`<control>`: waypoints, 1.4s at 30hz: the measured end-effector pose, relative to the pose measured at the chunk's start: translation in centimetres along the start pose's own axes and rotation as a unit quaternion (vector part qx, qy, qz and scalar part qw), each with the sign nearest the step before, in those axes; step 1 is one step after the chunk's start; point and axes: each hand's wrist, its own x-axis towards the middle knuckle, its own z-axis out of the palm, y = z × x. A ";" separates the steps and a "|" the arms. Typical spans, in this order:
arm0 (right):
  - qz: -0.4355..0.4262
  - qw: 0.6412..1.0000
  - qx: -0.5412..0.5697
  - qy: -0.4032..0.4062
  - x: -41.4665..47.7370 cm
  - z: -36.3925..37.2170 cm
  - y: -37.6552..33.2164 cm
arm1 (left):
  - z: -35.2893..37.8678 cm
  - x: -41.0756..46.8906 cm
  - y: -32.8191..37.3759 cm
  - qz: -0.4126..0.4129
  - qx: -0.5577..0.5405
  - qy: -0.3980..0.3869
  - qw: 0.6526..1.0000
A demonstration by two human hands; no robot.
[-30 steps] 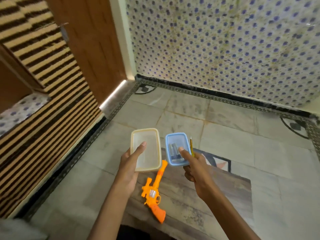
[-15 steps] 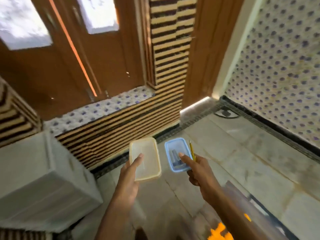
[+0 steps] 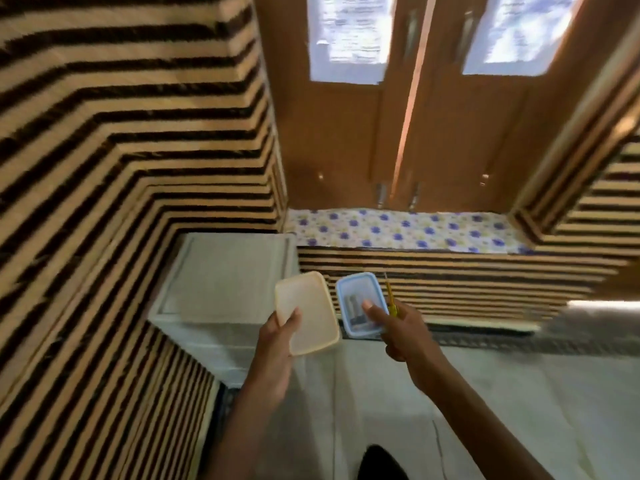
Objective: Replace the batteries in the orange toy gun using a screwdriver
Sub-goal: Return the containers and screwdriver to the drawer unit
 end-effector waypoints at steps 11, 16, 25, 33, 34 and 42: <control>0.015 0.975 -0.069 -0.209 20.4 9.8 -4.7 | -4.8 14.2 0.6 0.024 -0.085 0.294 0.952; 0.038 0.950 -0.156 -0.267 31.7 13.5 -4.6 | -5.0 20.6 -0.3 0.004 -0.141 0.404 0.904; 0.055 0.876 -0.301 -0.373 42.5 18.9 -0.3 | -2.7 26.9 -2.7 -0.063 -0.242 0.558 0.791; 0.069 0.837 -0.398 -0.370 43.8 21.9 2.2 | -3.0 28.7 -4.7 -0.099 -0.186 0.629 0.748; 0.056 0.830 -0.417 -0.366 43.9 22.2 2.4 | -2.8 28.7 -4.3 -0.098 -0.172 0.635 0.747; -0.092 0.798 -0.491 -0.336 43.7 23.0 1.9 | -2.2 29.6 -4.2 -0.098 -0.126 0.702 0.694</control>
